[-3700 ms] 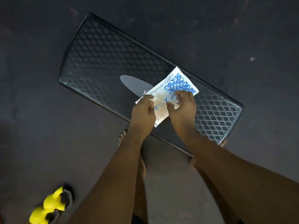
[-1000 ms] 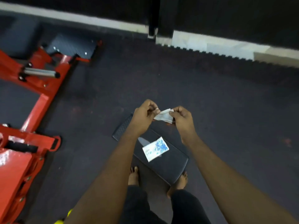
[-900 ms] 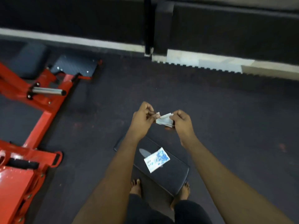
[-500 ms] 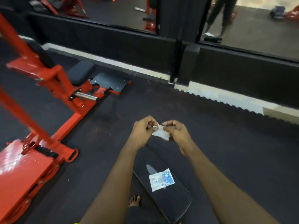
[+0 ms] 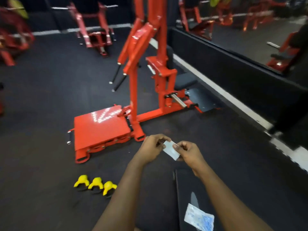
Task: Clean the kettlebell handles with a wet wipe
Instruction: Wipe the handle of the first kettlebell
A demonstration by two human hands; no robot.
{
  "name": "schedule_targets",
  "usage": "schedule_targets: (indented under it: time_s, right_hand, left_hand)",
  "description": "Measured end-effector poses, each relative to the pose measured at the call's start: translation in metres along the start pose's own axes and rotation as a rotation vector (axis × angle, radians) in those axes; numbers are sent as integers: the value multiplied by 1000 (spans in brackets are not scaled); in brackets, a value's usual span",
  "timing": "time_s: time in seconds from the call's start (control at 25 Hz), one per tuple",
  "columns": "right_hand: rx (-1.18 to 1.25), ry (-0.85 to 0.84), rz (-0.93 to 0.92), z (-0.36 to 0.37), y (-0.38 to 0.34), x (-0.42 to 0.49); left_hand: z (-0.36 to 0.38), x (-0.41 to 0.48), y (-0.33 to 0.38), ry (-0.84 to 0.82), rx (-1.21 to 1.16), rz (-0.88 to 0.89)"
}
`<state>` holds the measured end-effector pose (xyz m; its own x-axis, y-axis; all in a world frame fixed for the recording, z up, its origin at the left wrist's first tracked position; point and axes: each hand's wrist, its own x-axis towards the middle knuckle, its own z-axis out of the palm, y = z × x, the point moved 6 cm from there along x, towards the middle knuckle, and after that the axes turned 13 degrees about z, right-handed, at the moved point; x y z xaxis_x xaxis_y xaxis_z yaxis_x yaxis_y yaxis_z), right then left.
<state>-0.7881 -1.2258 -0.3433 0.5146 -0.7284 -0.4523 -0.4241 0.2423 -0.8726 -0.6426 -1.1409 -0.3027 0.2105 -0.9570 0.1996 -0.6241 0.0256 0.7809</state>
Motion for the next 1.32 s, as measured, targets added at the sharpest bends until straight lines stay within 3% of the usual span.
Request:
schedule_targets:
  time_s: [0.36,0.64,1.04,1.32]
  right_hand:
    - [-288,-218,-209,271,-119,120]
    - [-483,-515,-364,494,-174,151]
    - [-707,-1001,-428,756,-171,174]
    - [-975,-1446,-491,891,-183,174]
  left_hand:
    - [-227,-60,-164,334,51,-254]
    - [-375,-159,-246,612,136,-441]
    - [-468,-282,-347,1025,208,-831]
    - [-496,-304,-377,1445,230,-1192]
